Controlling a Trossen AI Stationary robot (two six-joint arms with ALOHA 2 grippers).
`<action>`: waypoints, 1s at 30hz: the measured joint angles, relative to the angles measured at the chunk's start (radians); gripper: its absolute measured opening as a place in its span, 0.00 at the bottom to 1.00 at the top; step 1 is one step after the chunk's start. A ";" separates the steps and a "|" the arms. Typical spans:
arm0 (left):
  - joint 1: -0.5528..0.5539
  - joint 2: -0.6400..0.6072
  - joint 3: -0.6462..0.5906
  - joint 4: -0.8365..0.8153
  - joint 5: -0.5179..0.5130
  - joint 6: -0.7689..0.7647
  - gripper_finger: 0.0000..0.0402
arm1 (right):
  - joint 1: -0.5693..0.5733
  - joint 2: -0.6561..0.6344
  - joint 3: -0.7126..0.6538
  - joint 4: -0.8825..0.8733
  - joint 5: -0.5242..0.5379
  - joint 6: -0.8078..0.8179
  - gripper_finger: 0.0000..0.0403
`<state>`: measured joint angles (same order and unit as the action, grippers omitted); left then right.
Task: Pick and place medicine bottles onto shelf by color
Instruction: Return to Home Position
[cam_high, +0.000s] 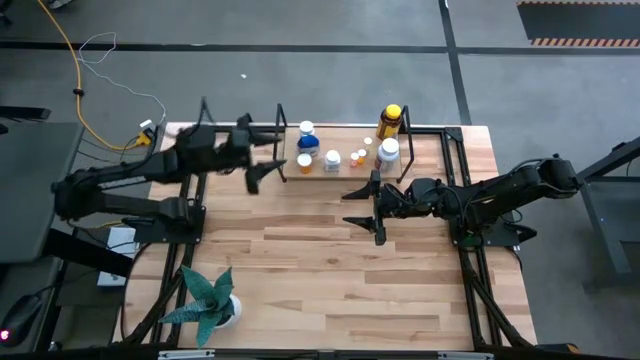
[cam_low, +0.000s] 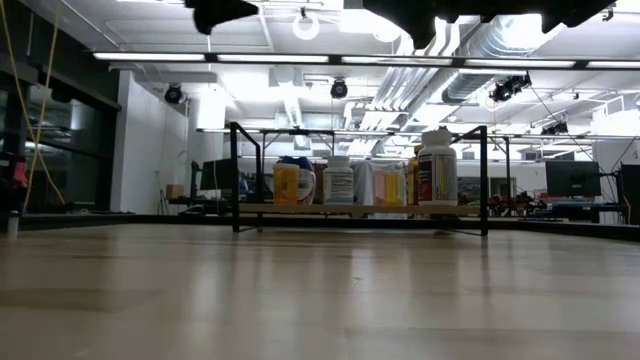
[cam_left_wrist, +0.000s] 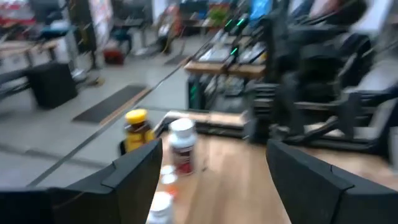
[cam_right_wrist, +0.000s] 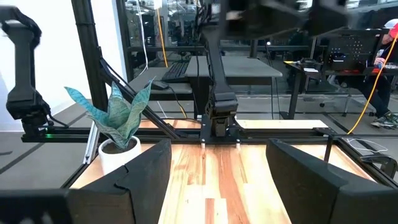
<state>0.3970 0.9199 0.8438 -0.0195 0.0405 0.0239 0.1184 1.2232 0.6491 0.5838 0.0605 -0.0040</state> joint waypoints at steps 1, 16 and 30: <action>-0.011 -0.038 -0.050 0.039 0.010 -0.011 0.69 | 0.000 0.000 0.000 0.000 0.000 0.000 0.63; -0.203 -0.478 -0.555 0.400 0.034 -0.134 0.69 | 0.000 0.000 0.000 -0.002 0.000 0.000 0.63; -0.217 -0.534 -0.653 0.478 -0.003 -0.152 0.69 | -0.029 -0.011 0.000 -0.038 0.164 0.134 0.63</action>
<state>0.1799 0.3859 0.1909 0.4590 0.0376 -0.1284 0.0893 1.2119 0.6491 0.5455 0.2245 0.1302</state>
